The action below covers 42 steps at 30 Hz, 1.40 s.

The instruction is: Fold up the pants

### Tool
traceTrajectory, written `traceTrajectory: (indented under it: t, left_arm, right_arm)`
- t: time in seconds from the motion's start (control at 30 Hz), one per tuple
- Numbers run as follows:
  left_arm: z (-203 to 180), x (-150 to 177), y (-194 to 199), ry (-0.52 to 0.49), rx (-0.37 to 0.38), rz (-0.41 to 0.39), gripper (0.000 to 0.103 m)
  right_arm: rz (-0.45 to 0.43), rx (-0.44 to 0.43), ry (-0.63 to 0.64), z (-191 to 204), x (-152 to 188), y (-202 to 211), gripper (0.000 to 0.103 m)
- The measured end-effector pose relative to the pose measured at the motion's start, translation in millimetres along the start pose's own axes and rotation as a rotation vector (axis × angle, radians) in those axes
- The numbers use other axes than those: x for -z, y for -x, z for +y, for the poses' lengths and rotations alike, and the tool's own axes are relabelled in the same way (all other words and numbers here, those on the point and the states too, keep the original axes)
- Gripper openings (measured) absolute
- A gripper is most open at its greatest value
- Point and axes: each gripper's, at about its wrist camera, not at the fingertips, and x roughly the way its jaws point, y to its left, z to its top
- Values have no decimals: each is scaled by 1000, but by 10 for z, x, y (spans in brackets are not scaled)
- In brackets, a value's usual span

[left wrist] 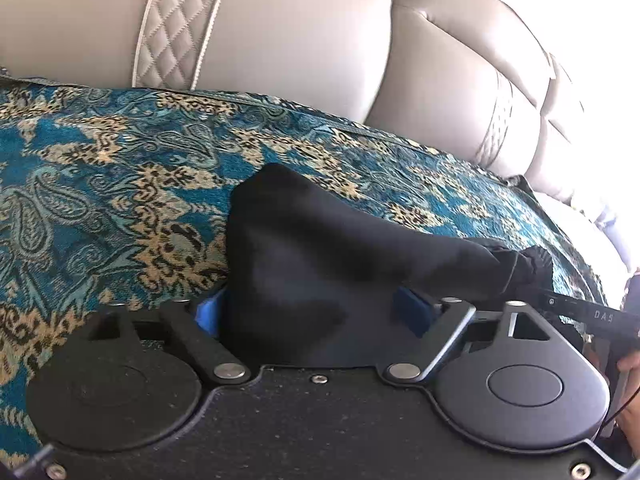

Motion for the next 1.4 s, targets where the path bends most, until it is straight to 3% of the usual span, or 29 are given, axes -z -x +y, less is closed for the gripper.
traceTrajectory:
  t: [0.03,0.07,0.13,0.2,0.3,0.5,0.7,0.8,0.93,1.03,1.13,1.17,1.23,1.4]
  left_arm:
    - [9,10,33,32,-57,-23,28]
    - [-1,17,57,78,-133,-41,21]
    - [-135,39,114,109,-197,-95,15]
    - [-384,36,147,9,-293,-149,14]
    - [-490,-56,245,-57,-334,-200,14]
    - [-141,-591,486,-60,-430,-275,14]
    - [483,-1086,376,-3,-528,-231,14]
    - [686,-1086,215,4,-555,-202,14]
    - [819,-1009,7,-37,-653,-174,9]
    - [907,-988,-78,-28,-621,-150,10]
    - [863,-973,-71,-51,-623,-144,16]
    - [847,-972,-61,-55,-621,-139,19]
    - [808,-961,-3,-56,-612,-131,21]
    - [630,-836,276,-50,-562,-130,40]
  right_arm:
    - [-6,12,10,24,7,1,37]
    - [-12,21,13,40,17,1,33]
    - [-23,27,-5,107,32,-23,30]
    - [-38,71,6,233,41,-55,26]
    - [-78,115,36,441,-10,-71,24]
    - [-114,73,52,881,-283,-458,22]
    - [-67,60,114,1353,-602,-1262,21]
    - [-30,96,157,1483,-646,-1564,21]
    - [3,161,190,1461,-598,-1727,22]
    - [3,177,177,1344,-539,-1732,27]
    - [8,210,182,1322,-471,-1715,44]
    - [6,225,188,1340,-450,-1697,62]
    - [2,238,194,1370,-437,-1648,67]
    - [-61,269,234,1516,-342,-1282,75]
